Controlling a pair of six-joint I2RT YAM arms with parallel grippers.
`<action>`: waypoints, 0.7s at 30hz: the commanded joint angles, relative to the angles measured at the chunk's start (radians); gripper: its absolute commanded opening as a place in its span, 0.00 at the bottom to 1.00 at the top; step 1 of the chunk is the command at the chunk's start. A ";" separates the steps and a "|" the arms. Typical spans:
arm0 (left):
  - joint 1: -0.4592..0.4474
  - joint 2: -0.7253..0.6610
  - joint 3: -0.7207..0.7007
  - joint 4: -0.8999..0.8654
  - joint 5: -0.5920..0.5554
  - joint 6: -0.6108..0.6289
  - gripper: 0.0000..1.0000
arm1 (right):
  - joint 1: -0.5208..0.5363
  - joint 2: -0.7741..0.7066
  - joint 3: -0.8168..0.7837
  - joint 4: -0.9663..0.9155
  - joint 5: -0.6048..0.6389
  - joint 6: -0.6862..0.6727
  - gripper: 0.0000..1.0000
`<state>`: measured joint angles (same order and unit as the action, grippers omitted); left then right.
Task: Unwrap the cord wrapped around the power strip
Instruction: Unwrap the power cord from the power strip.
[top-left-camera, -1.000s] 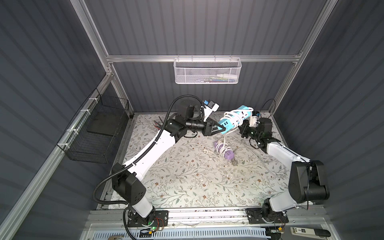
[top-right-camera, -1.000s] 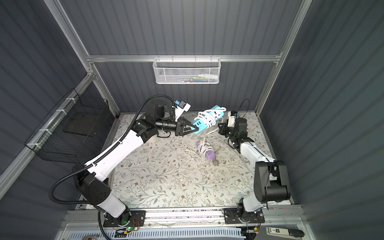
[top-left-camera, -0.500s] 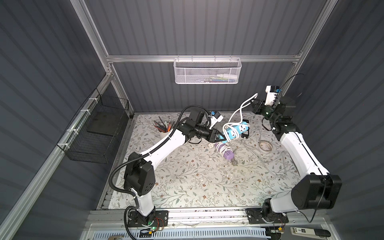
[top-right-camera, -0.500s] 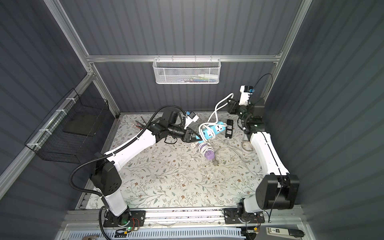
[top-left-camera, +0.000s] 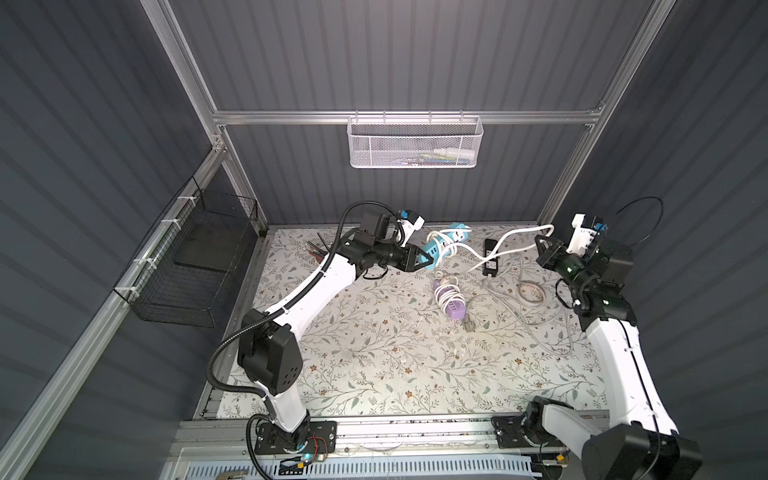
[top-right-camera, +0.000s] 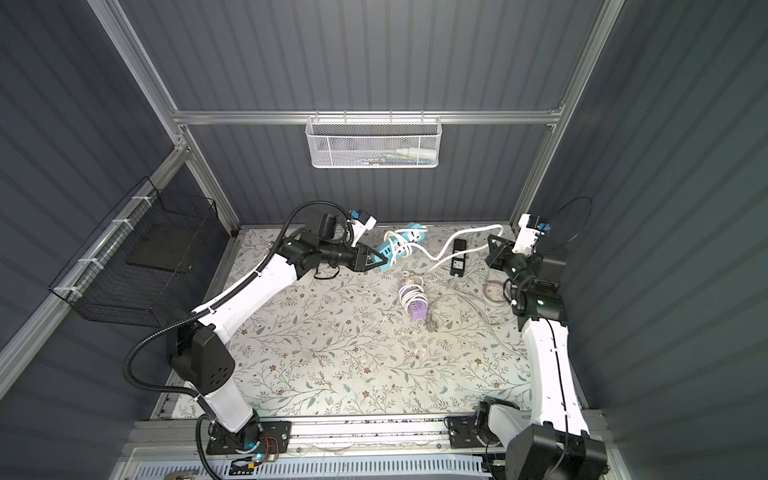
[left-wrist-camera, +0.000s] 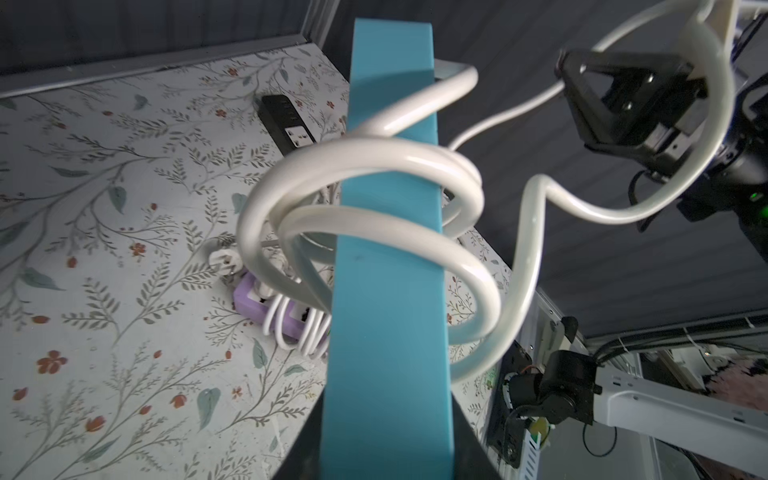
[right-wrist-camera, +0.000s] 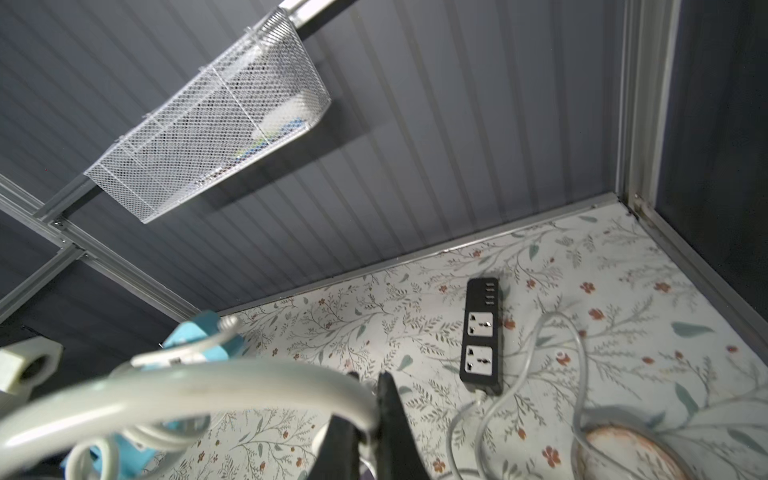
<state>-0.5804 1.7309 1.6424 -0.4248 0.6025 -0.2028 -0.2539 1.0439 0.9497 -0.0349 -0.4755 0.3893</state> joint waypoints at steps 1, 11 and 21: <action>0.013 -0.068 0.010 0.078 -0.053 0.008 0.00 | -0.004 -0.025 -0.053 -0.010 -0.009 0.014 0.00; 0.014 -0.170 -0.057 0.274 0.086 -0.069 0.00 | 0.026 0.180 -0.241 0.179 0.018 0.047 0.00; 0.014 -0.207 -0.088 0.266 0.029 -0.032 0.00 | 0.018 0.334 -0.293 0.226 0.128 0.108 0.00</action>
<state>-0.5667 1.5558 1.5558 -0.2222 0.6453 -0.2588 -0.2329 1.3693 0.6724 0.1696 -0.4046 0.4629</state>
